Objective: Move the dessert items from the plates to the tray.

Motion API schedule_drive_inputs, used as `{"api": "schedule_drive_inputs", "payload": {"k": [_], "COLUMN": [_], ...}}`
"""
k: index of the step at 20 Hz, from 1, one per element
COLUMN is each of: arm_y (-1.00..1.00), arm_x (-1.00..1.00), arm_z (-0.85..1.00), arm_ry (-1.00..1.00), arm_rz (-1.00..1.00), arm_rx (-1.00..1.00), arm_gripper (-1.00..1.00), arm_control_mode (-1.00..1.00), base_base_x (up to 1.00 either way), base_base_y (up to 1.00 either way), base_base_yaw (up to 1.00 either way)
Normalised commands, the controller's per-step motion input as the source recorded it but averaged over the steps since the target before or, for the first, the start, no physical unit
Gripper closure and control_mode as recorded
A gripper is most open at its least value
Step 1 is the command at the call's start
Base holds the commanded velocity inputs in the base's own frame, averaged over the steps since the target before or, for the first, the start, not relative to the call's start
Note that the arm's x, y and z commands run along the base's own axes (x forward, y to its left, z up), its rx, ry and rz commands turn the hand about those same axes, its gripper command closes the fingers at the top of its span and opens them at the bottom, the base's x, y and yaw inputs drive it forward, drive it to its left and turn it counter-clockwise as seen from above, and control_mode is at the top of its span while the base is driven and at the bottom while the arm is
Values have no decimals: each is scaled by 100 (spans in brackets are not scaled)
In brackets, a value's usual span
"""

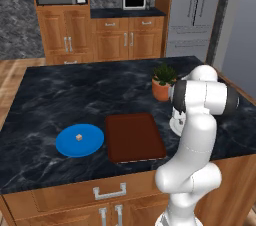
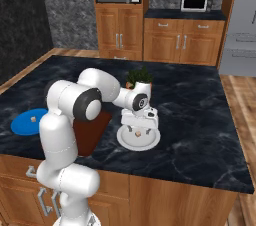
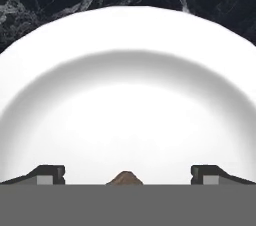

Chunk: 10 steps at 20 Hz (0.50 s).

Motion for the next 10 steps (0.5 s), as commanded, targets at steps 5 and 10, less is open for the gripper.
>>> {"api": "schedule_drive_inputs", "payload": {"k": [5, 10], "arm_y": [0, 0], "arm_x": [-19, -17], "arm_z": [0, 0], "arm_ry": [0, 0], "arm_rz": [0, 0], "arm_rx": [0, 0], "arm_gripper": [-100, -100], "arm_control_mode": [-100, -100], "base_base_x": [0, 0], "base_base_y": [0, 0], "base_base_yaw": [0, 0]}}
